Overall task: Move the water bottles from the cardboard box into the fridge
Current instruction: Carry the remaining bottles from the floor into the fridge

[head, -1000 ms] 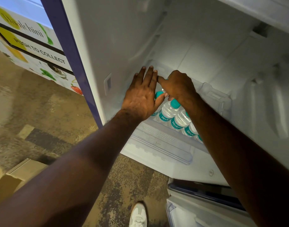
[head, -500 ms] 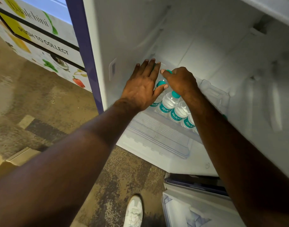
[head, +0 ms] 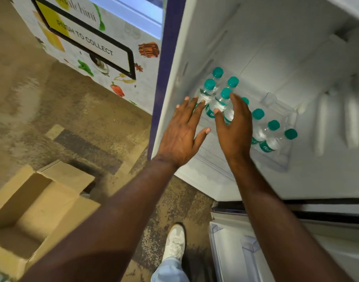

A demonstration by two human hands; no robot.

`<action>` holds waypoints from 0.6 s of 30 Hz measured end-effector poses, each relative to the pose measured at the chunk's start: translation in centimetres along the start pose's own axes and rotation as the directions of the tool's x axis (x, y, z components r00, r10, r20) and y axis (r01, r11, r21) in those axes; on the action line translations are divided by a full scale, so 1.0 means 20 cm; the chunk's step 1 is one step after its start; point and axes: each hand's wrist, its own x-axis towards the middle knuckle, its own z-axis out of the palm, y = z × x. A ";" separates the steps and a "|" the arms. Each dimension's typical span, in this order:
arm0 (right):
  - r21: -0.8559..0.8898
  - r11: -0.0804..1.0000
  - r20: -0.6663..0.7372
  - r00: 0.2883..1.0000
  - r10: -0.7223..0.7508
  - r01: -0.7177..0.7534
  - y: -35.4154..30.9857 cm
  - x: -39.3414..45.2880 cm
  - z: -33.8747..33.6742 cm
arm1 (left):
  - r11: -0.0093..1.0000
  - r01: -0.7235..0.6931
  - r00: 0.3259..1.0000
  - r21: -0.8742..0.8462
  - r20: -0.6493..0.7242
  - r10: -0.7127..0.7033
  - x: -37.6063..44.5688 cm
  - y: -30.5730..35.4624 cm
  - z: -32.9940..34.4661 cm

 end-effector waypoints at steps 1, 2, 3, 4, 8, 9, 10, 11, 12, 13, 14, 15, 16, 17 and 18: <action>0.025 1.000 0.019 1.000 -0.004 0.004 0.00 -0.07 0.02 | 1.000 0.018 1.000 -0.007 -0.003 -0.018 -0.05 -0.01 0.00; 0.044 0.999 0.042 0.999 0.000 -0.002 0.00 -0.13 0.04 | 0.999 0.036 0.999 -0.009 -0.006 -0.036 -0.11 -0.02 0.00; 0.048 0.999 0.066 0.998 0.009 -0.013 0.00 -0.20 0.06 | 0.998 0.055 0.998 -0.006 -0.006 -0.055 -0.16 -0.04 -0.01; 0.042 0.999 0.091 0.996 0.020 -0.024 -0.01 -0.27 0.09 | 0.997 0.076 0.997 0.000 0.003 -0.076 -0.22 -0.06 -0.01; 0.002 0.996 0.228 0.970 0.083 -0.085 -0.05 -0.54 0.18 | 0.991 0.130 0.988 0.035 0.075 -0.132 -0.46 -0.17 -0.04; -0.009 0.995 0.268 0.959 0.095 -0.096 -0.06 -0.59 0.21 | 0.989 0.137 0.986 0.050 0.091 -0.141 -0.52 -0.21 -0.05; -0.016 0.995 0.305 0.947 0.100 -0.100 -0.07 -0.65 0.24 | 0.987 0.146 0.982 0.067 0.107 -0.153 -0.58 -0.24 -0.06; -0.021 0.995 0.337 0.937 0.095 -0.093 -0.08 -0.70 0.27 | 0.983 0.161 0.978 0.083 0.121 -0.170 -0.64 -0.28 -0.07; -0.024 0.997 0.360 0.930 0.081 -0.077 -0.10 -0.75 0.30 | 0.979 0.181 0.972 0.097 0.134 -0.193 -0.71 -0.32 -0.07; -0.024 0.998 0.374 0.925 0.062 -0.057 -0.11 -0.80 0.33 | 0.973 0.207 0.965 0.104 0.143 -0.221 -0.77 -0.35 -0.08; -0.018 0.999 0.385 0.922 0.041 -0.037 -0.13 -0.85 0.37 | 0.965 0.238 0.956 0.107 0.148 -0.252 -0.85 -0.39 -0.09; -0.013 1.000 0.397 0.917 0.025 -0.021 -0.15 -0.90 0.40 | 0.956 0.269 0.947 0.113 0.150 -0.284 -0.92 -0.42 -0.11; -0.009 1.000 0.418 0.908 0.015 -0.013 -0.18 -0.95 0.43 | 0.945 0.304 0.935 0.123 0.151 -0.321 -0.99 -0.45 -0.13; -0.006 1.000 0.447 0.894 0.011 -0.009 -0.21 -1.00 0.46 | 0.930 0.341 0.920 0.134 0.152 -0.360 -1.07 -0.48 -0.15; -0.007 1.000 0.480 0.877 0.009 -0.006 -0.24 -1.05 0.49 | 0.915 0.376 0.905 0.148 0.156 -0.397 -1.14 -0.51 -0.16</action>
